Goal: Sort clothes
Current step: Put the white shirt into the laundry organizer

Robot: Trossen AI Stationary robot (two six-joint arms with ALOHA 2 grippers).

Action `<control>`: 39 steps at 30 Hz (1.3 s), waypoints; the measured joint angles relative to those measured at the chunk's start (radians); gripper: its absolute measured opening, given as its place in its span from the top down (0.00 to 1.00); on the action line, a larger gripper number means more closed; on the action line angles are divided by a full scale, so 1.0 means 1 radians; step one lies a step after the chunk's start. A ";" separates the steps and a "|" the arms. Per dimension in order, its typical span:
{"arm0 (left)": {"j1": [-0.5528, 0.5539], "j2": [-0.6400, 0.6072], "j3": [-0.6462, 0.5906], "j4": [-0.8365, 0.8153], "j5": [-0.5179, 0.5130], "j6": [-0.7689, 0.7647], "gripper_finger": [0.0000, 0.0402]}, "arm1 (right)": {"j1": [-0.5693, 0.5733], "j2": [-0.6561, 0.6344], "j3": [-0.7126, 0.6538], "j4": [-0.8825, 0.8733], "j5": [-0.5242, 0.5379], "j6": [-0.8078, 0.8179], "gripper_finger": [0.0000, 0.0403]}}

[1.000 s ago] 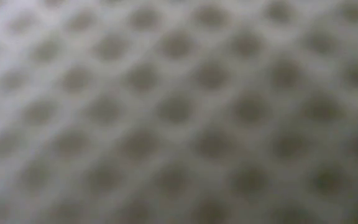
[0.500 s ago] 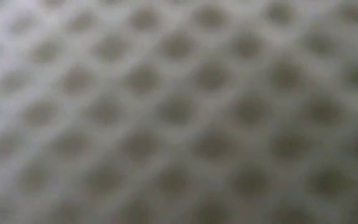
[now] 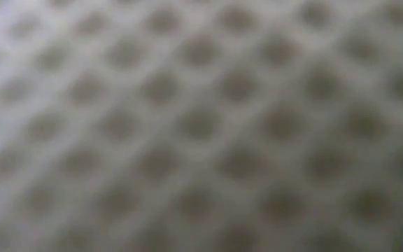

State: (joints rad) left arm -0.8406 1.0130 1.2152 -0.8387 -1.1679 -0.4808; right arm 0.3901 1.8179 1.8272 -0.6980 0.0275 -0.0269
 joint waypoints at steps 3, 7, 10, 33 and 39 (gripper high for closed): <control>0.000 0.000 0.000 0.000 0.000 0.000 0.20 | -0.003 0.000 0.055 -0.084 0.024 0.000 0.34; 0.000 0.000 0.000 0.000 0.000 -0.007 0.20 | -0.004 0.000 0.146 -0.275 0.201 0.003 0.37; 0.000 0.000 0.000 0.000 0.000 -0.008 0.20 | -0.010 -0.017 0.210 -0.388 0.304 0.032 0.41; 0.000 0.000 0.000 0.000 0.000 -0.008 0.20 | -0.259 -0.449 -0.377 -0.311 0.032 0.208 0.43; 0.000 0.000 0.000 0.000 -0.001 -0.008 0.20 | -0.258 -0.497 -0.529 -0.248 0.035 0.133 0.41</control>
State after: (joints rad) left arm -0.8406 1.0134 1.2152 -0.8391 -1.1685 -0.4889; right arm 0.1322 1.3205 1.2980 -0.9459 0.0628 0.1059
